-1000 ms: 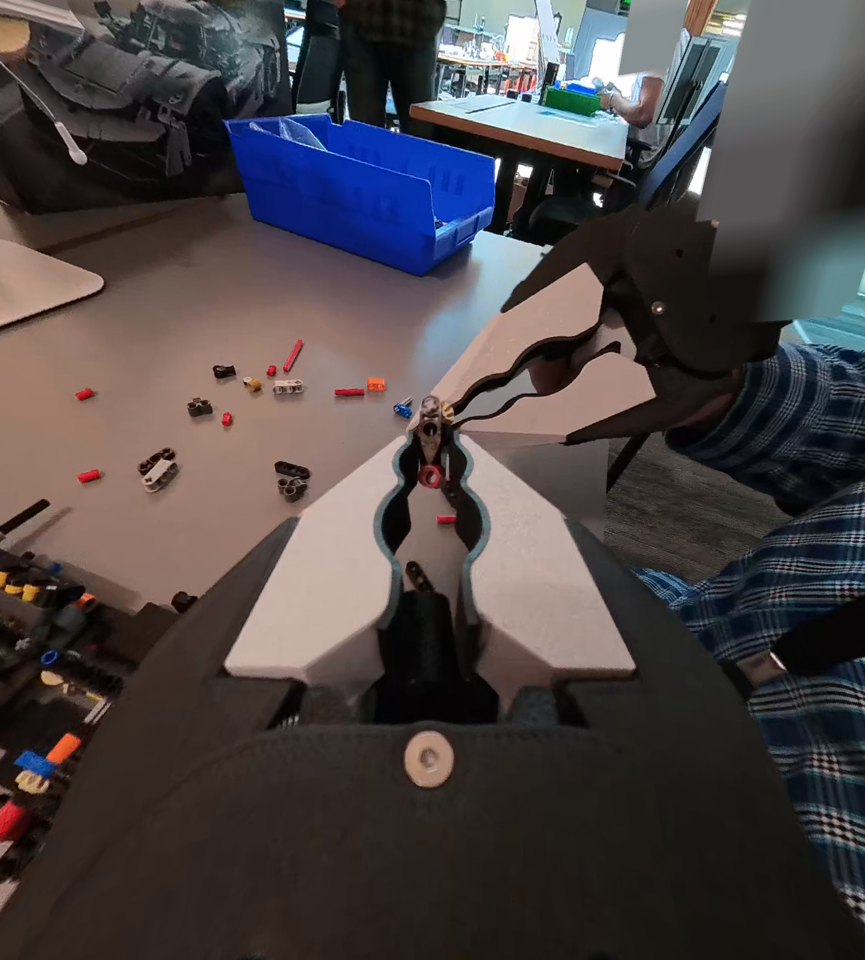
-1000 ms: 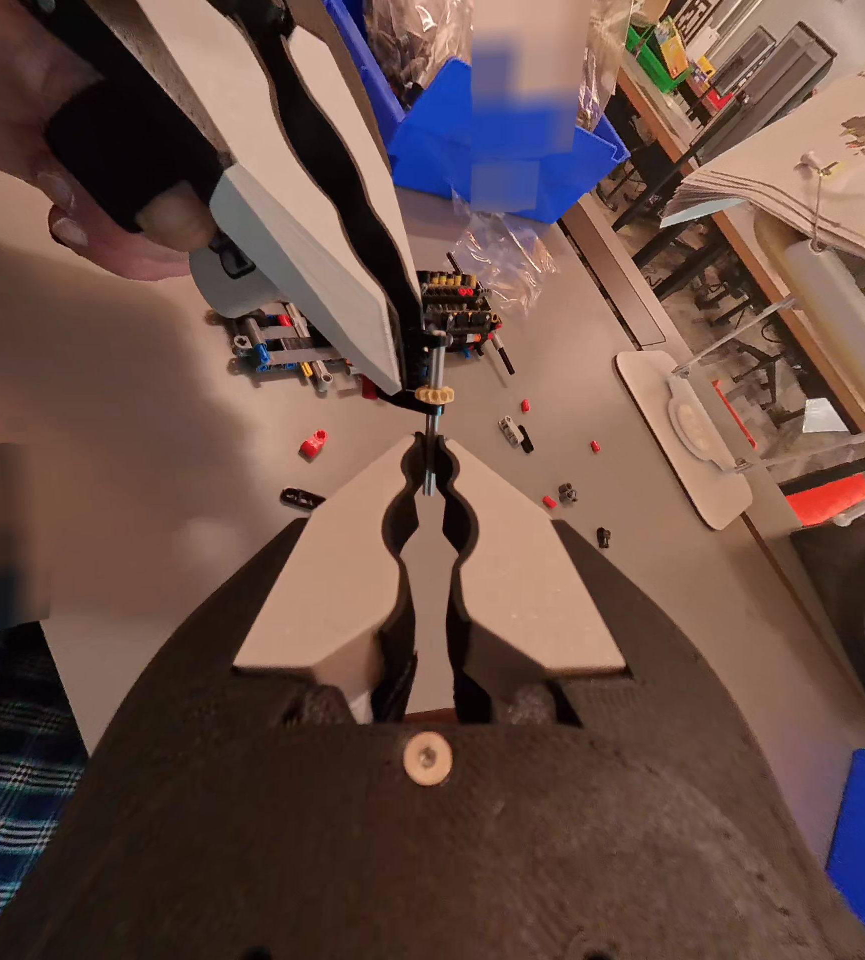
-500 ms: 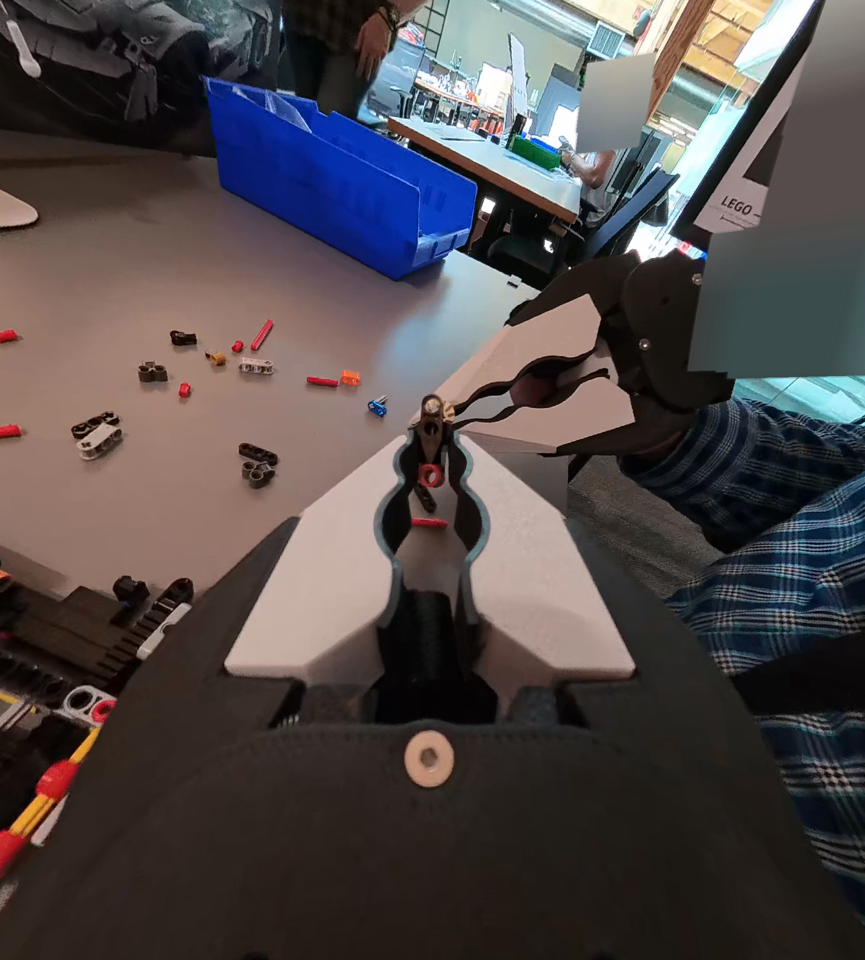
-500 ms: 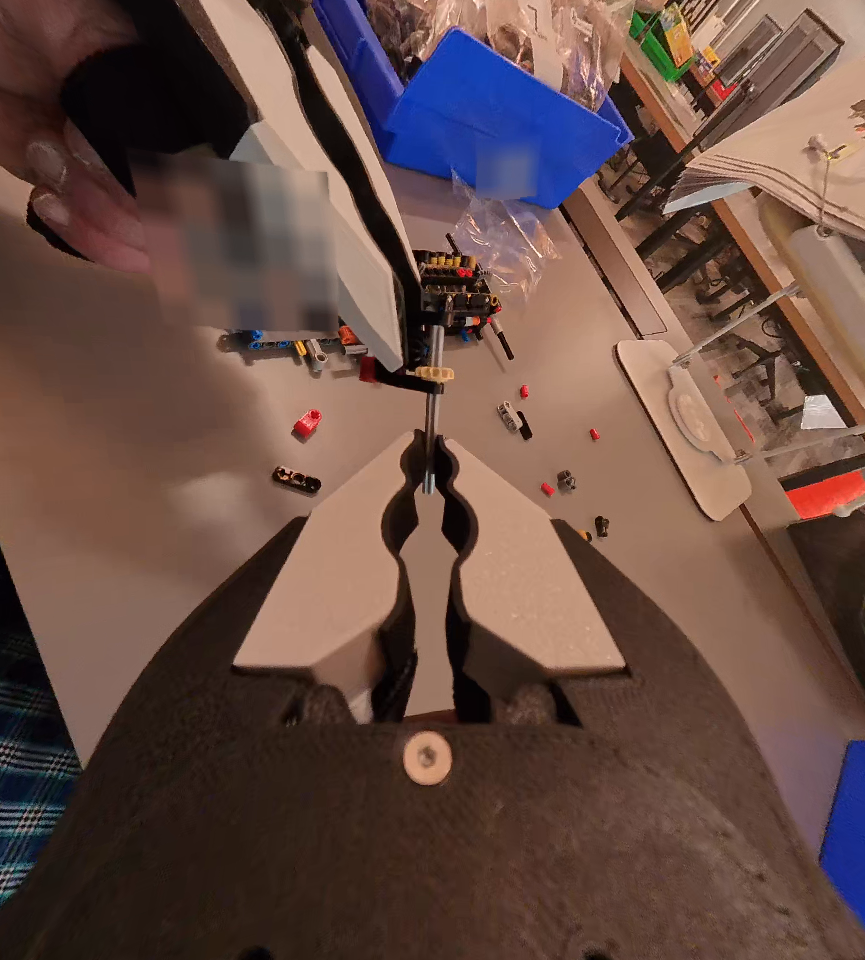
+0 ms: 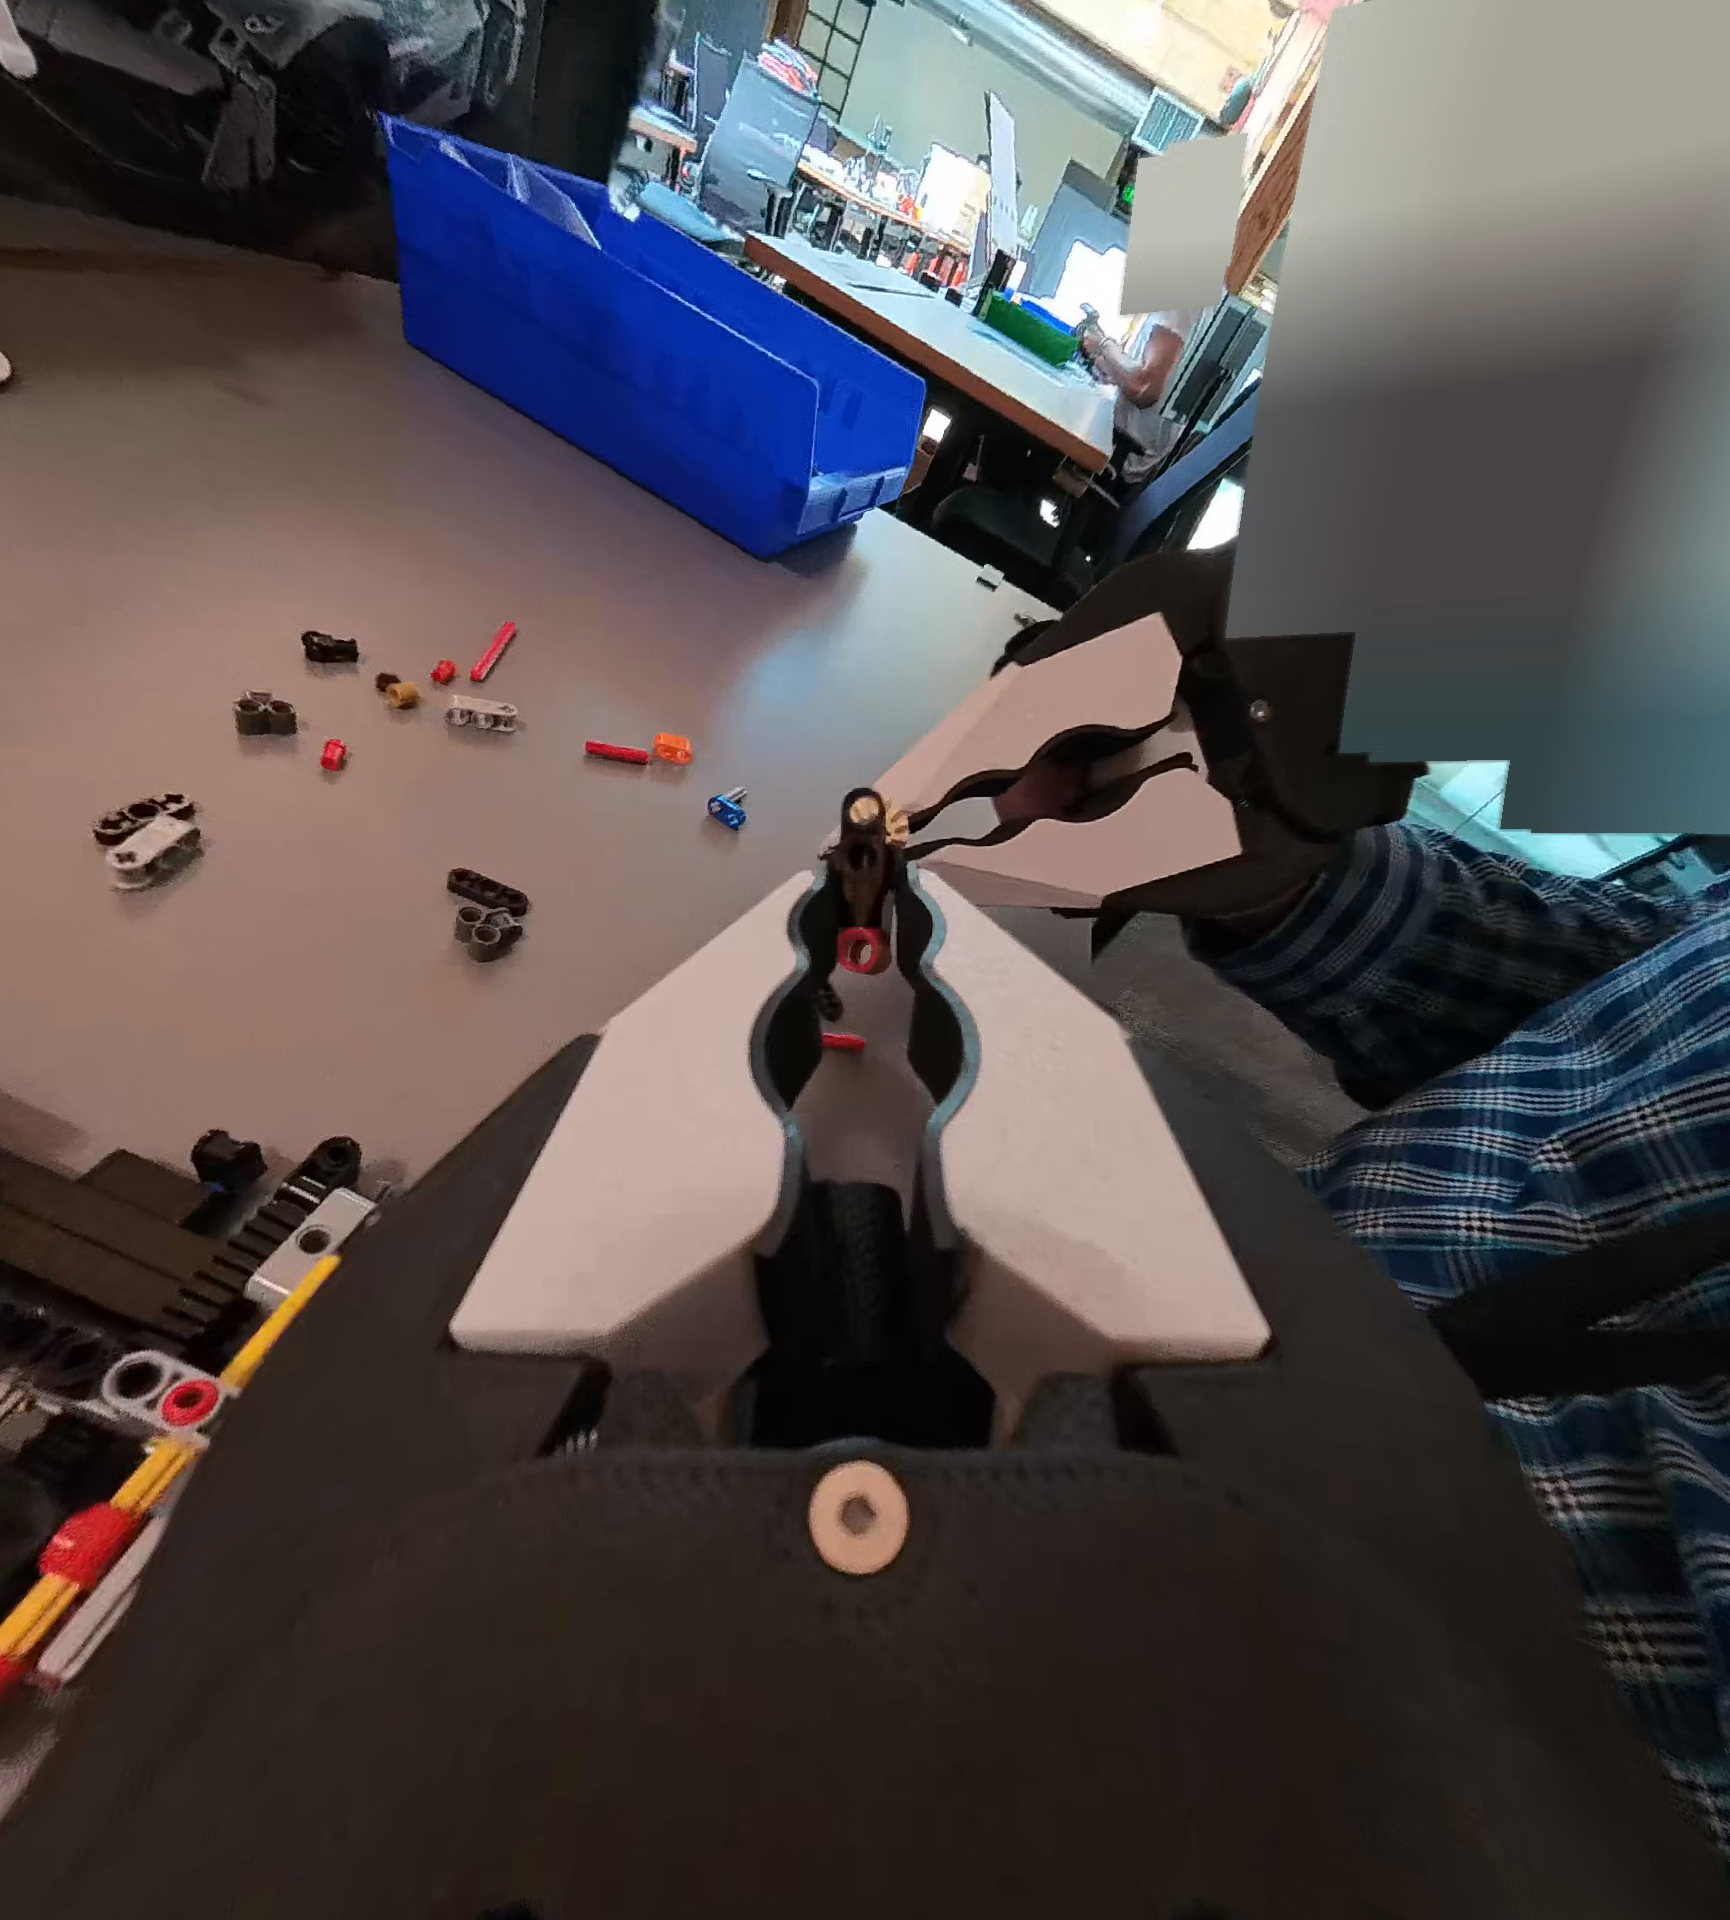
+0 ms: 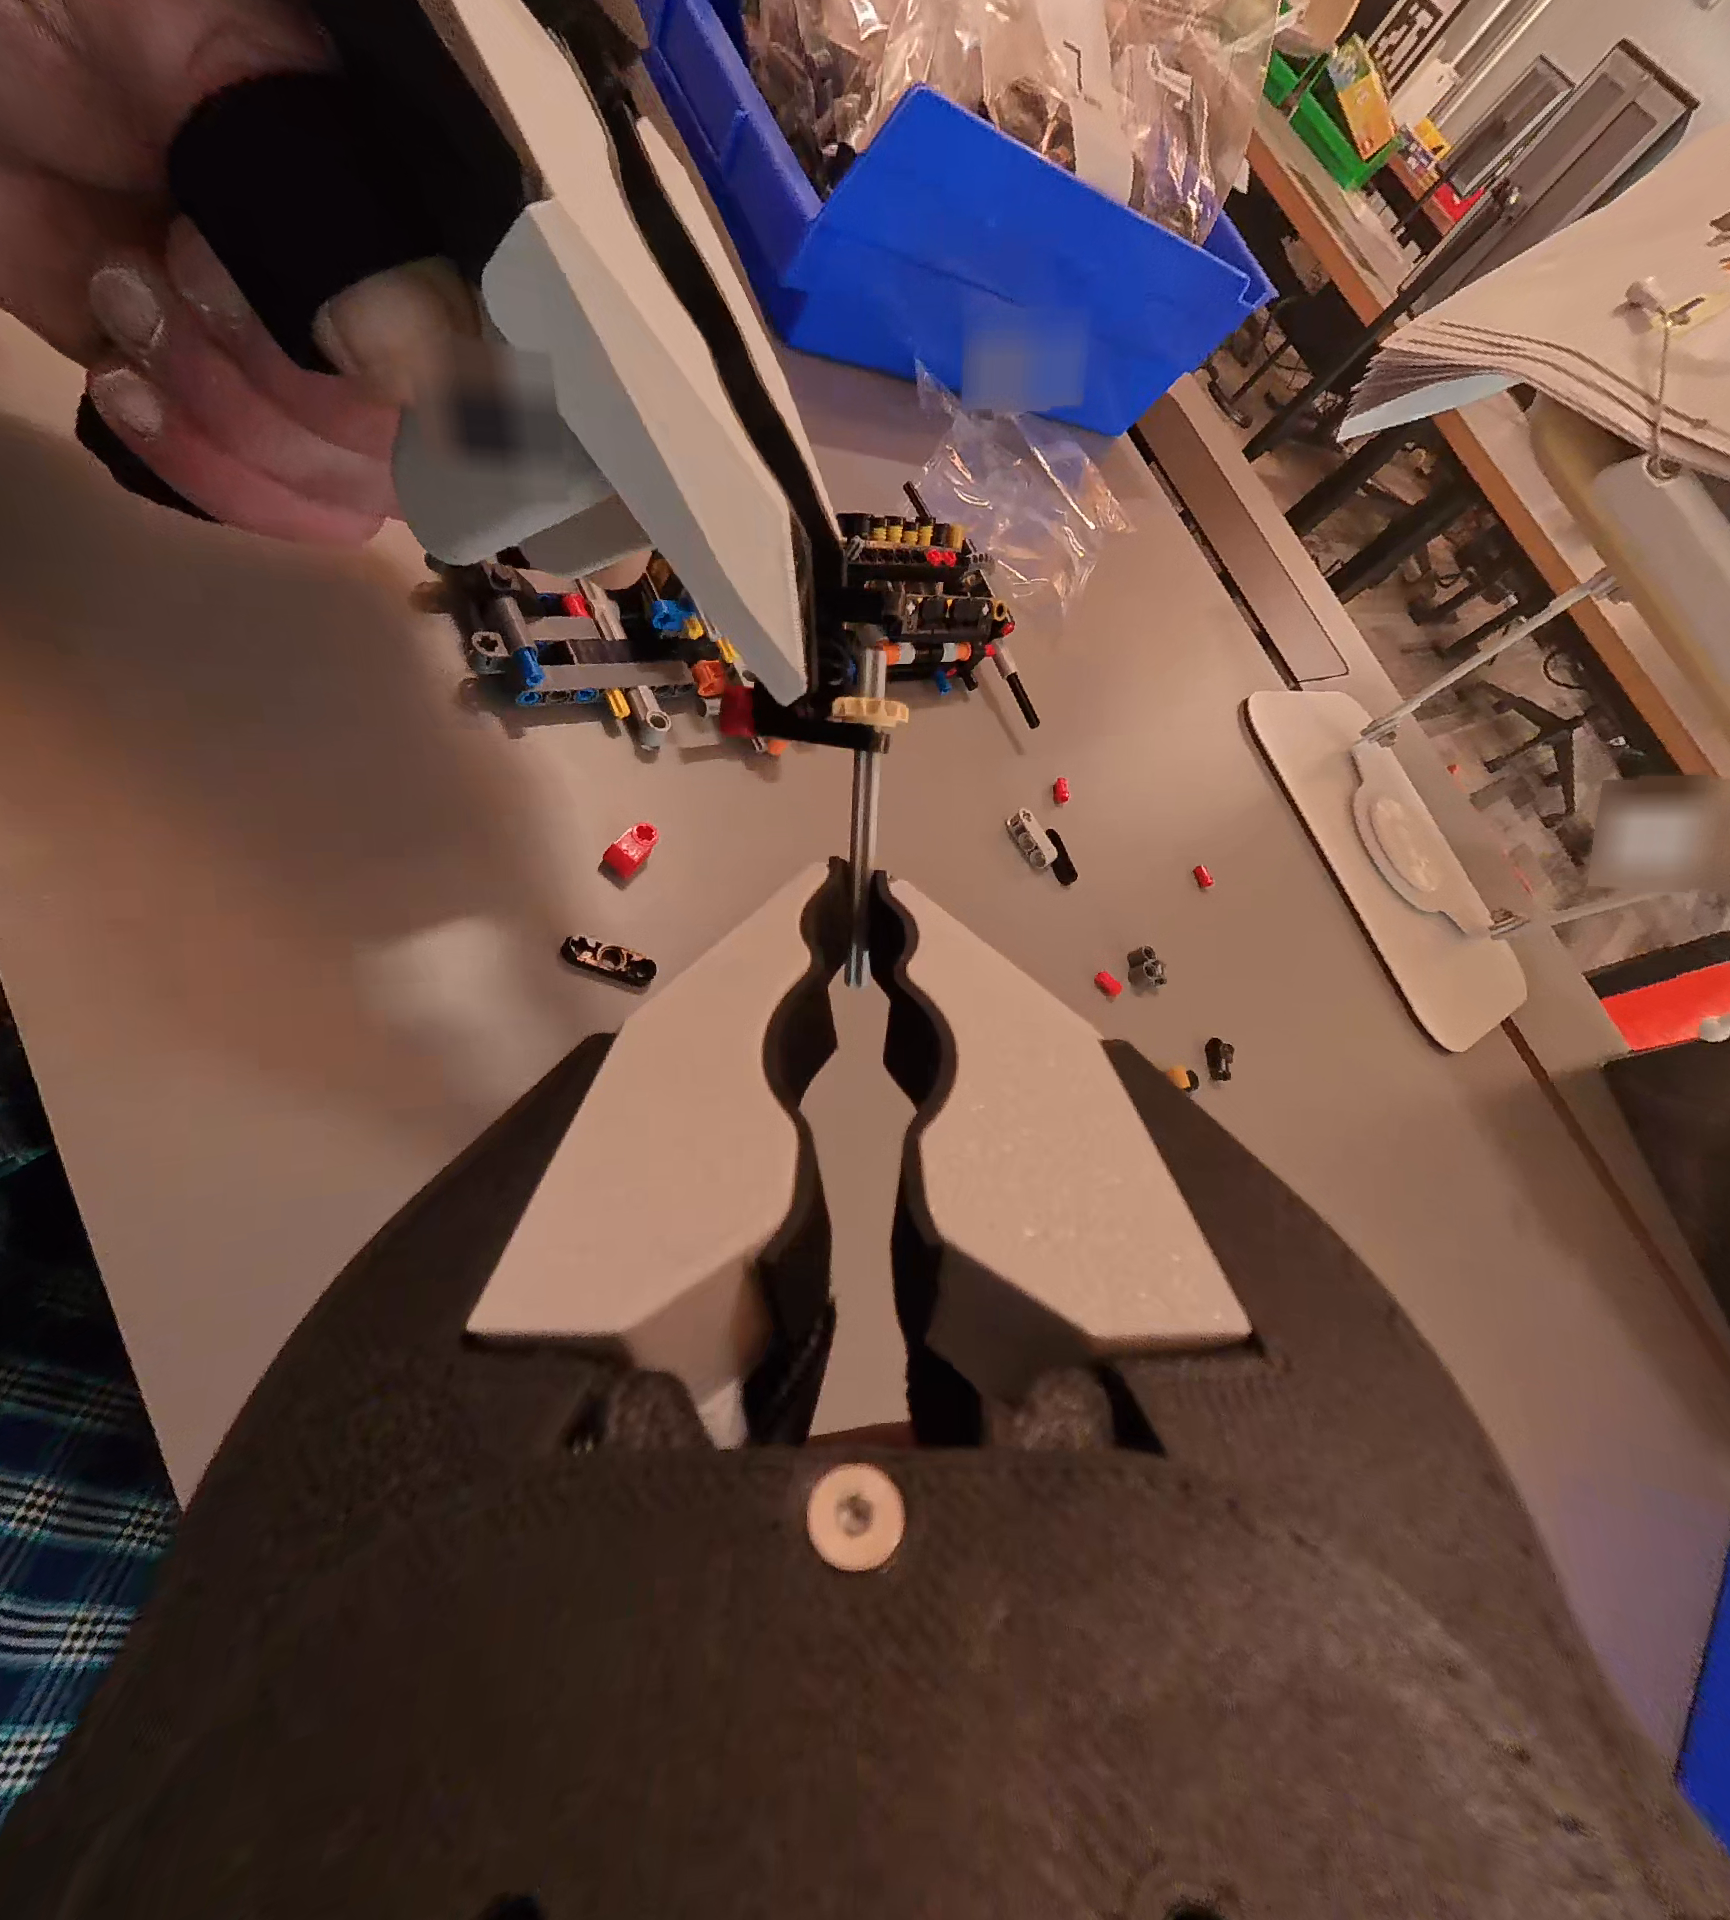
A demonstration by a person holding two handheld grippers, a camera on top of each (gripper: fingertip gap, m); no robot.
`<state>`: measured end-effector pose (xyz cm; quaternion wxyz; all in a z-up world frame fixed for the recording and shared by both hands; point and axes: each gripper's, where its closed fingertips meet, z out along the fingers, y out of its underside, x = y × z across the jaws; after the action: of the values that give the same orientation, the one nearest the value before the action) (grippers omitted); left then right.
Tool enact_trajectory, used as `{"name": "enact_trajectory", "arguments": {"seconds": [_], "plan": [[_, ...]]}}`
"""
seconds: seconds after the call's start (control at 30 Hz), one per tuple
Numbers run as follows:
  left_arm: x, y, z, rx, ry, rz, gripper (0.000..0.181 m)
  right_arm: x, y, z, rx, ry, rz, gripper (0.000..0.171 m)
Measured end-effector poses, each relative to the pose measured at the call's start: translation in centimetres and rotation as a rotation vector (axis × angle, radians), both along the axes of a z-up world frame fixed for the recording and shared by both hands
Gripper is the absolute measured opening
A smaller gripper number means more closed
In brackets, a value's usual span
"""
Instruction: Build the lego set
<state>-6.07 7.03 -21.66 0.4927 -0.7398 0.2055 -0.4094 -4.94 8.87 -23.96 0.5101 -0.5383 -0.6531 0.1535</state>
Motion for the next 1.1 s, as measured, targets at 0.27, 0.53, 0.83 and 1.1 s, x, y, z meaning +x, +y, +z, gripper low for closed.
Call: {"name": "enact_trajectory", "arguments": {"seconds": [0.27,0.53,0.83,1.1], "plan": [[-0.4,0.2,0.6,-0.003,-0.040,0.015,0.010,-0.4,0.1,1.0,0.004,0.029,-0.033,0.000],[0.3,-0.2,0.0,0.011,0.006,0.003,0.010,-1.0,-0.3,0.9,0.055,0.014,-0.036,0.000],[0.5,0.0,-0.5,-0.015,-0.011,0.014,0.010,-0.5,-0.2,0.3,0.057,-0.011,-0.030,0.001],[0.4,-0.1,-0.3,-0.082,-0.115,-0.001,0.009,-0.5,-0.3,0.4,0.044,0.015,-0.018,0.001]]}}
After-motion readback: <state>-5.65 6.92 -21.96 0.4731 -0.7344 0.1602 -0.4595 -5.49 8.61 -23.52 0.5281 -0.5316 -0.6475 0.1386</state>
